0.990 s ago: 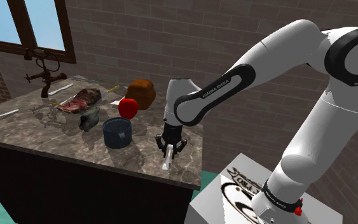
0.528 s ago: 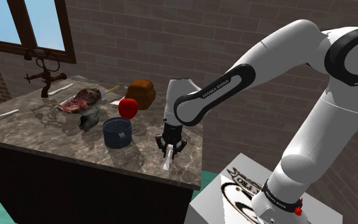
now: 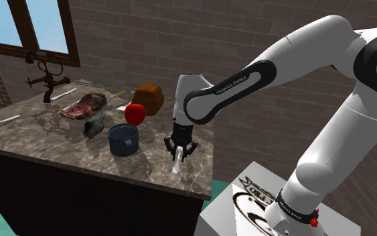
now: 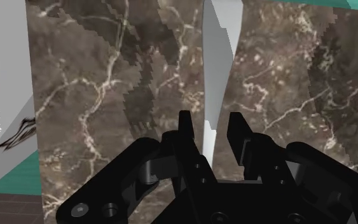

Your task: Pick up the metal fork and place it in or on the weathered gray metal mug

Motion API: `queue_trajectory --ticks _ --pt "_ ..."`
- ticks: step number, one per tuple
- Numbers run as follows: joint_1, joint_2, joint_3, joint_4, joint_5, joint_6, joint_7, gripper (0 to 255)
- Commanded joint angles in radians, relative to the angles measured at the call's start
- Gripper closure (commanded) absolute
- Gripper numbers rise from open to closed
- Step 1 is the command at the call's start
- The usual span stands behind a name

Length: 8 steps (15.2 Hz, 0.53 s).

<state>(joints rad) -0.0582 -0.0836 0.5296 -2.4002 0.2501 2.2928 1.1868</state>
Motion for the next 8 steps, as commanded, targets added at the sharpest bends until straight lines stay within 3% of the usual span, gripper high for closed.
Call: queue_trajectory --ticks 1,8 --pt "-0.001 -0.023 -0.004 0.011 0.008 -0.032 -0.006 255" --pt "-0.001 -0.084 -0.017 0.056 0.023 -0.136 -0.01 255"
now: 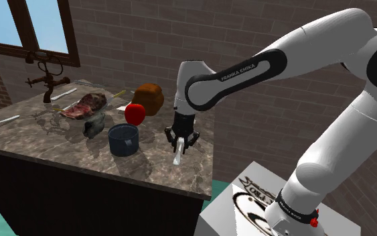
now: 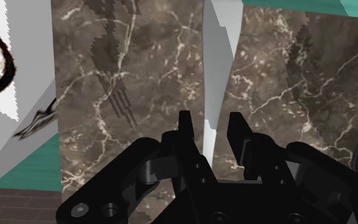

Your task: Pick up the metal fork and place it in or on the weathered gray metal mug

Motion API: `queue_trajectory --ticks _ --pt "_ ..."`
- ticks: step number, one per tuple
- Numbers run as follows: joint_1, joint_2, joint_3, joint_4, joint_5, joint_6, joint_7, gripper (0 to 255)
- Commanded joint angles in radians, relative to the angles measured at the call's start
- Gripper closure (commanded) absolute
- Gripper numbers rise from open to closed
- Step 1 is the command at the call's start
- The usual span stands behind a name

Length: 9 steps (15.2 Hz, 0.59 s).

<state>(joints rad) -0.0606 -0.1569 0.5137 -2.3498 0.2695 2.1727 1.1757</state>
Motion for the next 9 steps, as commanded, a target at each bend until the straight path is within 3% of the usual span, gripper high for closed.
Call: queue_trajectory --ticks 1,9 --pt "0.001 -0.019 -0.003 0.012 0.005 -0.03 0.001 255" --pt "0.0 -0.07 -0.019 0.078 0.011 -0.145 0.003 255"
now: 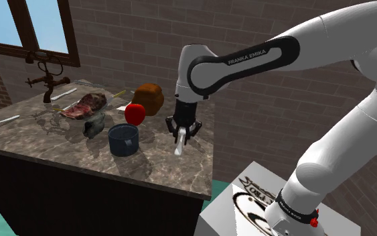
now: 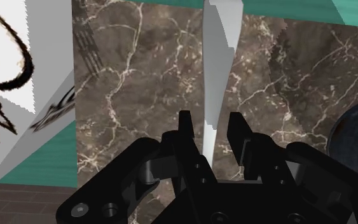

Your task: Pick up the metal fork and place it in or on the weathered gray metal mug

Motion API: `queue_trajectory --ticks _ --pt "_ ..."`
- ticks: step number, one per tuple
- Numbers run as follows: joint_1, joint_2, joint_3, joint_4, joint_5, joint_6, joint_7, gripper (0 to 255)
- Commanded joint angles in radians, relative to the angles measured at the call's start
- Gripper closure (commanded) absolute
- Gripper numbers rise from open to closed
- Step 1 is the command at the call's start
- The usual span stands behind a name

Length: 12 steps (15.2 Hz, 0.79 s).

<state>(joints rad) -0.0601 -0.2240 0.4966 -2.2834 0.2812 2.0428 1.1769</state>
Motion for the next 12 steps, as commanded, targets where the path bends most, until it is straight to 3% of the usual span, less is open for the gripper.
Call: queue_trajectory --ticks 1,9,12 --pt "-0.001 -0.009 -0.004 0.02 -0.001 -0.029 0.002 255" --pt "-0.003 -0.04 -0.018 0.095 -0.001 -0.132 0.009 255" --pt "-0.011 0.094 0.017 0.214 -0.06 -0.119 0.067 255"
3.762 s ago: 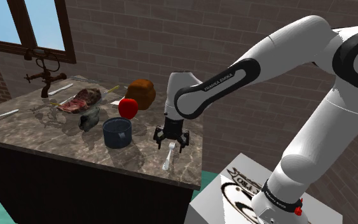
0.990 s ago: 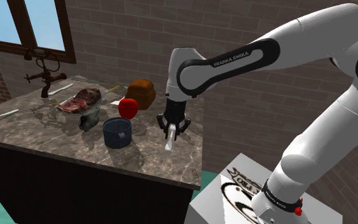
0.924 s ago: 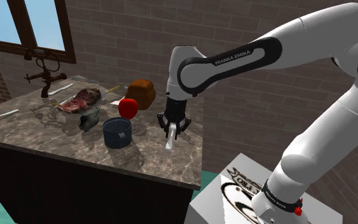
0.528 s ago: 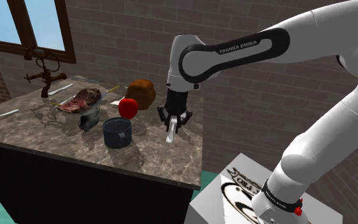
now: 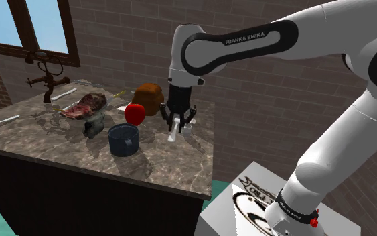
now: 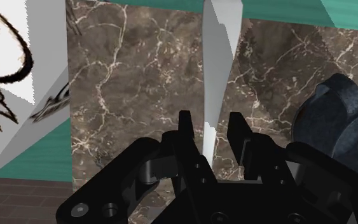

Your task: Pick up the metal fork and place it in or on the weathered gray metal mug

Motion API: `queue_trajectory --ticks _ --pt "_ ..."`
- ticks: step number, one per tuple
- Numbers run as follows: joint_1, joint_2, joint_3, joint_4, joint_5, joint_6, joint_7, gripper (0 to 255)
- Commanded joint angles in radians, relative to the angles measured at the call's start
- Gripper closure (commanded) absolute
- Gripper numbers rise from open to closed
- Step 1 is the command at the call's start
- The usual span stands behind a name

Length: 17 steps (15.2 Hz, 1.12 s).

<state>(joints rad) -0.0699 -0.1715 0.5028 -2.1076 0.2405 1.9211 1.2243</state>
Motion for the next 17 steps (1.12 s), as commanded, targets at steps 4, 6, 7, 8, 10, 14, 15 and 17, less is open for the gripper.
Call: queue_trajectory --ticks 4,6,7,8,10,14,15,17 --pt "0.01 0.227 0.043 0.217 -0.117 -0.003 0.104 255" --pt "0.03 0.321 0.049 0.317 -0.169 -0.018 0.145 255" --pt "0.042 0.369 0.05 0.37 -0.196 -0.028 0.164 255" --pt "0.057 0.417 0.049 0.426 -0.222 -0.041 0.182 255" --pt "0.093 0.514 0.044 0.546 -0.271 -0.073 0.214 255" --pt "0.188 0.722 0.019 0.839 -0.36 -0.17 0.258 255" --pt "0.218 0.78 0.011 0.93 -0.381 -0.203 0.265 255" --pt "0.249 0.842 -0.001 1.018 -0.399 -0.229 0.267 255"
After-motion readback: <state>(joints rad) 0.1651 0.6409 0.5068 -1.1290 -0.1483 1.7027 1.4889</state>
